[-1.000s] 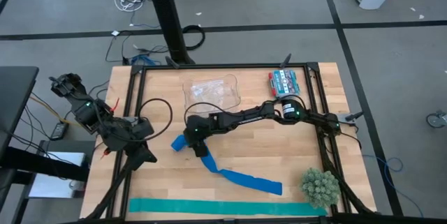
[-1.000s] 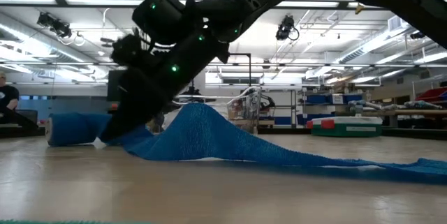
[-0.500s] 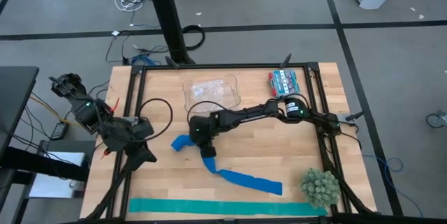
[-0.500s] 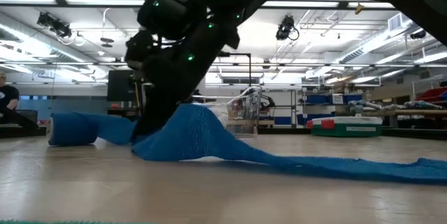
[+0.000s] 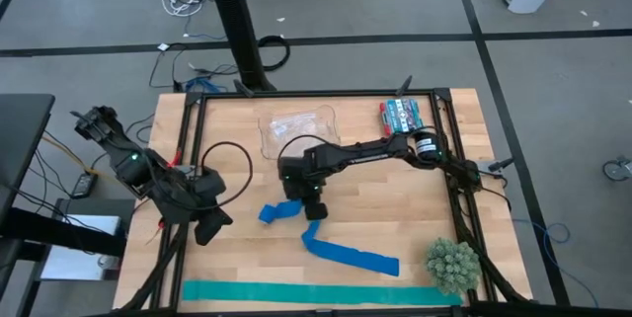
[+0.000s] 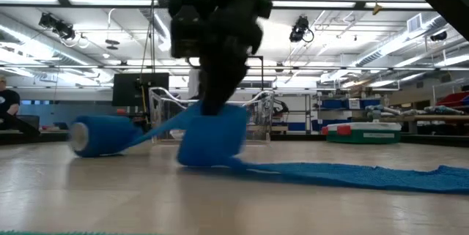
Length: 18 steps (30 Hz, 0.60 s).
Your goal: Roll bandage
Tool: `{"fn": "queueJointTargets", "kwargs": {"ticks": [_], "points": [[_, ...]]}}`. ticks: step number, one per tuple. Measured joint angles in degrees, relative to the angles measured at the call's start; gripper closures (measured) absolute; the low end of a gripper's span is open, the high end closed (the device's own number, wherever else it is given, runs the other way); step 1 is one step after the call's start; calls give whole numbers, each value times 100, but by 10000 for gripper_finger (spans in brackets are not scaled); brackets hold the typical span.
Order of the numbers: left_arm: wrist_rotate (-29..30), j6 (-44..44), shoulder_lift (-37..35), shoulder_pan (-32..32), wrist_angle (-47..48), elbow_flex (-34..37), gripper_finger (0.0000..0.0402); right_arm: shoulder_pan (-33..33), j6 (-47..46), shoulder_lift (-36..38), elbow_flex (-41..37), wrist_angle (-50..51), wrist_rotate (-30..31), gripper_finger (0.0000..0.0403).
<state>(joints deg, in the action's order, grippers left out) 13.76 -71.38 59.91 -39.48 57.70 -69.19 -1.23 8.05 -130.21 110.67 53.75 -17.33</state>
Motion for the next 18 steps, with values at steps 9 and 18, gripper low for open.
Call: {"fn": "queueJointTargets", "kwargs": {"ticks": [9,18], "points": [[510,219,464,104,-157,0,396,120,192,342,0,1842,-110,403],[600,503,795,433,-441,0,396,135,425,361,0,2978,-342,403]]}}
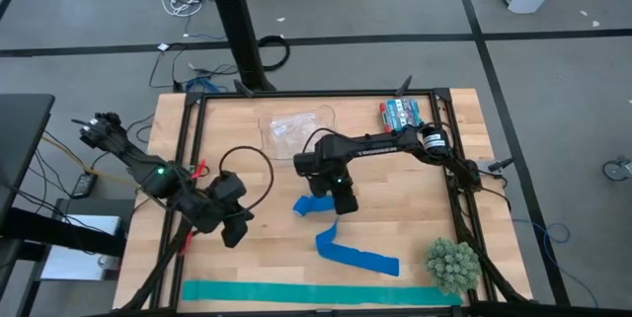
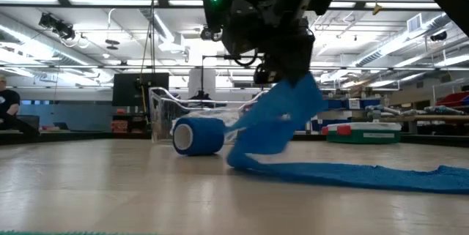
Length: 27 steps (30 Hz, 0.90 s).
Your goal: Roll bandage
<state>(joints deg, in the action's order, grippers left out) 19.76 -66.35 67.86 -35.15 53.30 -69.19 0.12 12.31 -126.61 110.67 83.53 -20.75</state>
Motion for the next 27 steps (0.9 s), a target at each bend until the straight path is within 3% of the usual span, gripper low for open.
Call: {"fn": "queueJointTargets", "kwargs": {"ticks": [9,18,27], "points": [[126,13,116,27,0,0,396,79,92,36,0,648,-15,381],[228,101,117,27,0,0,396,170,99,160,0,575,-123,292],[505,175,117,27,29,0,396,28,-814,219,2,-1324,-403,210]]}}
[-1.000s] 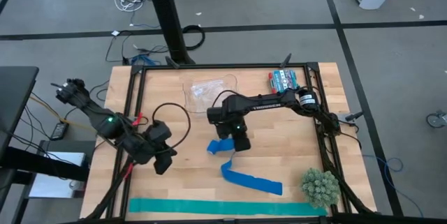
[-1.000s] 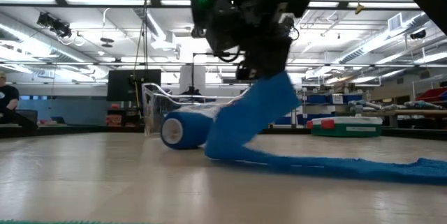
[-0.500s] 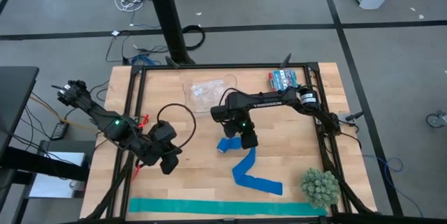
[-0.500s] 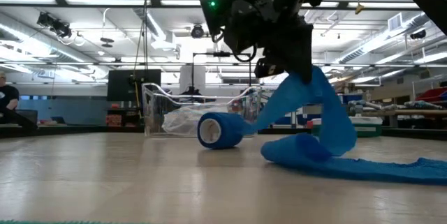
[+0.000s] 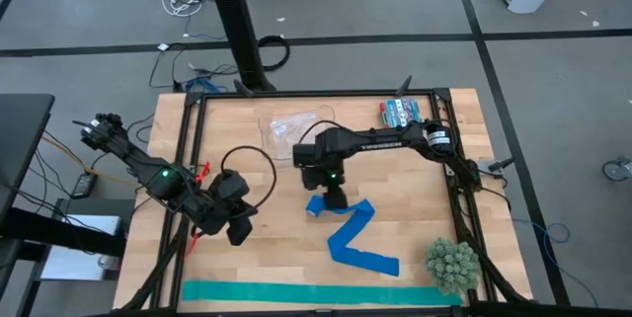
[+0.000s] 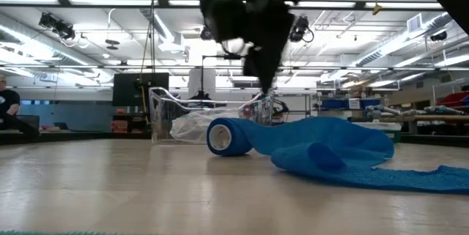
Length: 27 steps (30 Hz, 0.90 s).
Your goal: Roll bandage
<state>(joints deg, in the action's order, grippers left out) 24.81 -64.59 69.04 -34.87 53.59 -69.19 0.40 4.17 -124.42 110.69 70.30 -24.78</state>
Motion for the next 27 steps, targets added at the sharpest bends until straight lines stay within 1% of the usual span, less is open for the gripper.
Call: {"fn": "queueJointTargets", "kwargs": {"ticks": [4,6,9,13,19,22,25,27], "points": [[57,-7,0,0,-5,0,396,-142,-444,-2,0,-704,52,185],[57,-7,0,-2,-1,0,396,-205,-521,-2,0,-938,254,174],[49,-9,0,0,2,0,391,-268,-526,-2,0,-1121,516,158],[-50,-12,0,-2,10,0,380,-241,-921,2,-133,-1212,500,142],[-93,-16,-2,-8,8,0,376,-64,-1332,-7,-716,-1539,642,141],[-96,-16,-2,-13,10,0,375,-44,-1399,-7,-763,-1536,827,143],[-98,-16,-2,-13,8,0,375,-58,-1511,-7,-786,-1726,823,143],[-100,-16,-2,-13,9,0,375,-84,-1632,-7,-887,-1982,709,142]]}}
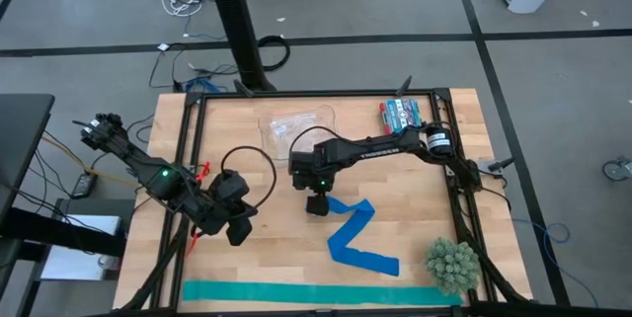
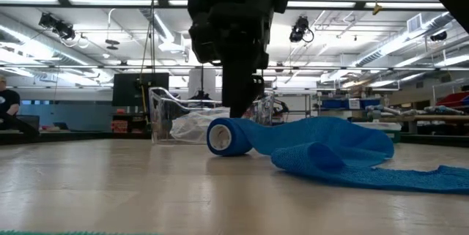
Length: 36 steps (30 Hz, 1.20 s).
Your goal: Roll bandage
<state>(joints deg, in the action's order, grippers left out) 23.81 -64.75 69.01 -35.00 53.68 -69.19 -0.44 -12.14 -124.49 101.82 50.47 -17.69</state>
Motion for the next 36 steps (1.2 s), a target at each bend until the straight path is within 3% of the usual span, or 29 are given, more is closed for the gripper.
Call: {"fn": "queueJointTargets", "kwargs": {"ticks": [9,28,36], "points": [[-139,7,0,0,20,0,375,-121,-295,-3,-364,-419,-338,154],[-144,11,-2,0,45,0,375,-587,235,-2,-359,-434,501,162],[-149,7,-2,0,20,0,375,-590,571,-2,-359,-423,222,178]]}}
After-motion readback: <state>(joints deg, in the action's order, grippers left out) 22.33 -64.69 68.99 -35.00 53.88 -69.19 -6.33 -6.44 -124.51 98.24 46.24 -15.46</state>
